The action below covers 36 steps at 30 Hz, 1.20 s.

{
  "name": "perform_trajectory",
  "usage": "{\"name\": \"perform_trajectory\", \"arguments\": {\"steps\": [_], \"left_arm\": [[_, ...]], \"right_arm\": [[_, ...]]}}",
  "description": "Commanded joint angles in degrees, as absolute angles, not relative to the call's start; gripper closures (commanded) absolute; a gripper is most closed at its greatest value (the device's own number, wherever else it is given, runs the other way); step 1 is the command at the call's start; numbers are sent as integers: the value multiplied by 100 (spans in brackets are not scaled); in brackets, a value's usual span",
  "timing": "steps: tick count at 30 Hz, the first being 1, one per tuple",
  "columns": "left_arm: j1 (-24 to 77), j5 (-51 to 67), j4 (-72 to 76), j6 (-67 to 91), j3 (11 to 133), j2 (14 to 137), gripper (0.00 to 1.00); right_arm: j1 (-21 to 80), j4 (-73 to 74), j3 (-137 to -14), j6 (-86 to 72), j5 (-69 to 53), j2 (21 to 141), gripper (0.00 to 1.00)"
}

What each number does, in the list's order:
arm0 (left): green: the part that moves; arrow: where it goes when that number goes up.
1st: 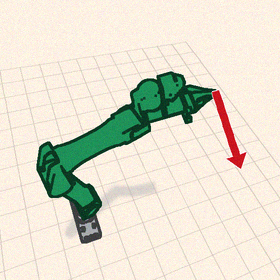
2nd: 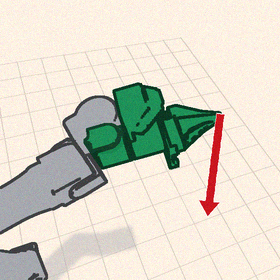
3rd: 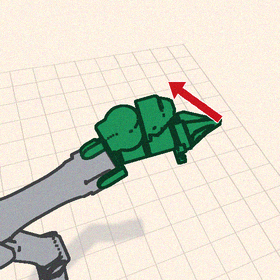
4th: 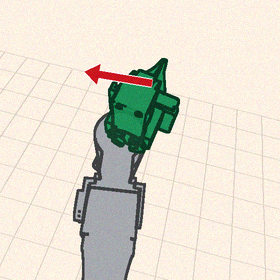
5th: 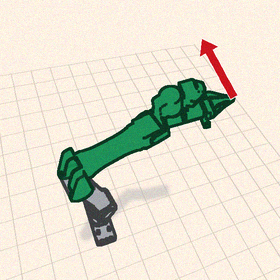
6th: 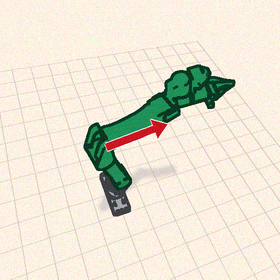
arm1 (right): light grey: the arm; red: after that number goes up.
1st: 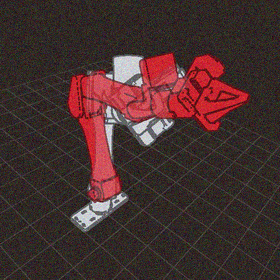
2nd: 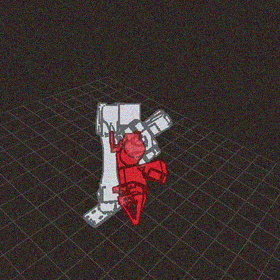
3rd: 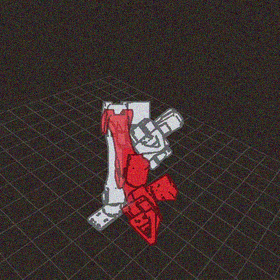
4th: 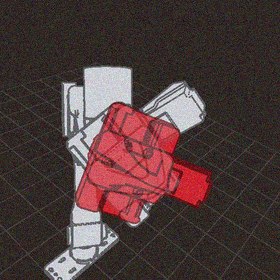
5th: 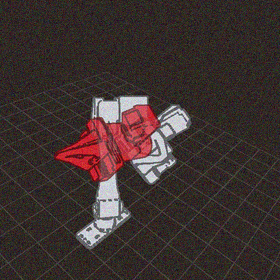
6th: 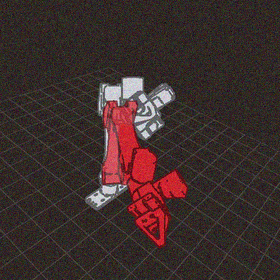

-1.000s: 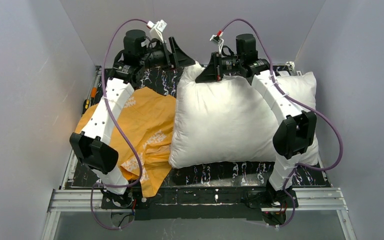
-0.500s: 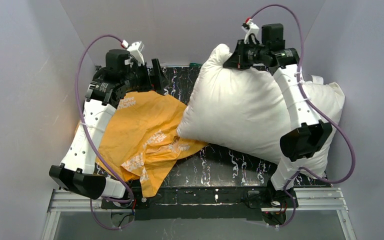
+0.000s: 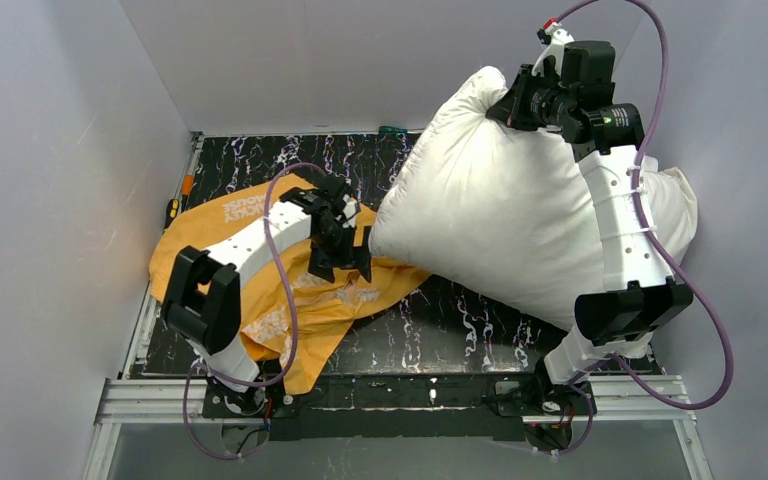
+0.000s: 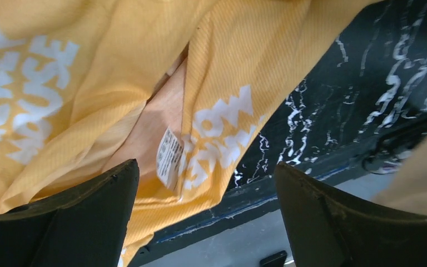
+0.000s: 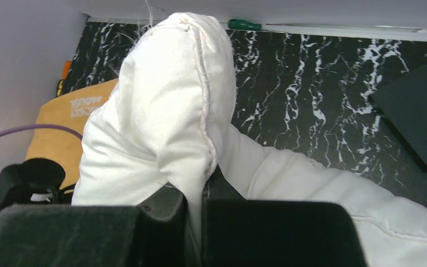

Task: Put the pillow into the pillowcase
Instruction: Stuff the pillow into the pillowcase.

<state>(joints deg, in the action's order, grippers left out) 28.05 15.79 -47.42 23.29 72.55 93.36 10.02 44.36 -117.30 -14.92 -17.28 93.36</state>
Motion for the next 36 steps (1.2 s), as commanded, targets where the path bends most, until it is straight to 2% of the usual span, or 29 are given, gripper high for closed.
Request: {"name": "perform_trajectory", "arguments": {"steps": [1,5,7,11,15,18,22,32,36], "left_arm": [[3207,710,-4698,2454,7549,9685,11],[3313,124,-4510,2277,7714,10059,12],[3313,-226,-4391,2224,7748,10230,15],[3305,-304,-4160,2124,7885,10687,38],[3286,-412,-4255,2198,8194,11030,81],[3129,-441,-4307,2301,8309,10973,99],[2634,-46,-4416,2477,8477,10627,100],[1640,1515,-4302,2883,8915,9757,100],[1458,1870,-4400,2961,9227,9714,100]], "right_arm": [[789,4315,-12025,-1533,132,8797,99],[772,4421,-12032,-1389,563,8667,99],[772,4494,-12061,-1320,677,8632,99],[765,4621,-12133,-1193,834,8615,99],[754,4763,-12271,-1113,859,8656,99],[756,5008,-12456,-1087,708,8779,99],[758,5258,-12503,-1090,130,8908,99],[903,4654,-11435,-1362,-1546,8660,99],[1391,4050,-11047,-1527,-1420,8490,99]]}}
